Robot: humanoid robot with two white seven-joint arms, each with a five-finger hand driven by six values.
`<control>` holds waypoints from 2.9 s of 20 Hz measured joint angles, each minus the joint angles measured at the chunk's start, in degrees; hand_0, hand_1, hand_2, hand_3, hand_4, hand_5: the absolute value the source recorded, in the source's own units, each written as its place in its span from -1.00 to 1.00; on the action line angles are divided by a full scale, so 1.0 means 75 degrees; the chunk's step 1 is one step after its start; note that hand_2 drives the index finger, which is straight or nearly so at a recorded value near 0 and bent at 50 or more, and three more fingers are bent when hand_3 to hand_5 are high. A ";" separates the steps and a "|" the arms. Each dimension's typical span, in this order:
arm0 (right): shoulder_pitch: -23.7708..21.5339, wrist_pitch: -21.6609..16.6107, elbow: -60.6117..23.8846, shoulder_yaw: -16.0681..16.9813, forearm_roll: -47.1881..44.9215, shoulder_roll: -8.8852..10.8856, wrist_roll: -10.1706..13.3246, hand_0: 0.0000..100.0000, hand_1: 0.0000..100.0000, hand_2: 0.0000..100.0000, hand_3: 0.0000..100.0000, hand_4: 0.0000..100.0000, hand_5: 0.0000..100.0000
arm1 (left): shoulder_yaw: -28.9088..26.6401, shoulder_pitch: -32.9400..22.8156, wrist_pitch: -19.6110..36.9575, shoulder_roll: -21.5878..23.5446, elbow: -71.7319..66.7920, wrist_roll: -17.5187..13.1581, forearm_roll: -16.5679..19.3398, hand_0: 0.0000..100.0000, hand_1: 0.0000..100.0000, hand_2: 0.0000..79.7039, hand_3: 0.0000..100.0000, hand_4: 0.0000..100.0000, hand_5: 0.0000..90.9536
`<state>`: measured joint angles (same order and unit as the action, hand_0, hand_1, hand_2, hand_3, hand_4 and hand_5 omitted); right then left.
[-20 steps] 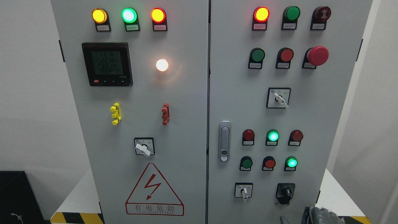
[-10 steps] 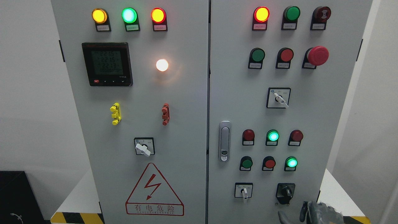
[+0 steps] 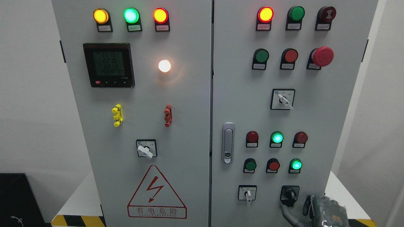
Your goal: Flip black knob to close circuit
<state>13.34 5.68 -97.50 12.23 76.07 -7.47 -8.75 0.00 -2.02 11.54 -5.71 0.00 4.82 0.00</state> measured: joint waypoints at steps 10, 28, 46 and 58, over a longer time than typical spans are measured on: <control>0.0143 0.0000 0.0094 0.0025 0.0171 -0.0017 -0.0011 -1.00 -0.41 0.51 0.83 0.46 0.44 | 0.0000 0.0000 0.0000 0.0000 0.0000 0.0000 0.0000 -1.00 -1.00 -1.00 -1.00 -1.00 -1.00; 0.0238 -0.0003 0.0146 0.0075 0.0191 -0.0031 0.0022 -1.00 -0.44 0.51 0.83 0.46 0.44 | 0.0000 0.0000 0.0000 0.0000 0.0000 0.0000 0.0000 -1.00 -1.00 -1.00 -1.00 -1.00 -1.00; 0.0240 -0.0008 0.0154 0.0096 0.0181 -0.0035 0.0011 -1.00 -0.39 0.51 0.83 0.46 0.44 | 0.0000 0.0000 0.0000 0.0000 0.0000 0.0000 0.0000 -1.00 -1.00 -1.00 -1.00 -1.00 -1.00; 0.0275 -0.0008 0.0165 0.0221 0.0155 -0.0015 -0.0005 -1.00 -0.41 0.51 0.83 0.46 0.44 | 0.0000 0.0000 0.0000 0.0000 0.0000 0.0000 0.0000 -1.00 -1.00 -1.00 -1.00 -1.00 -1.00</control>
<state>15.40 5.62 -96.26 13.88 77.24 -7.58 -8.80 0.00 -2.02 11.54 -5.71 0.00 4.82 0.00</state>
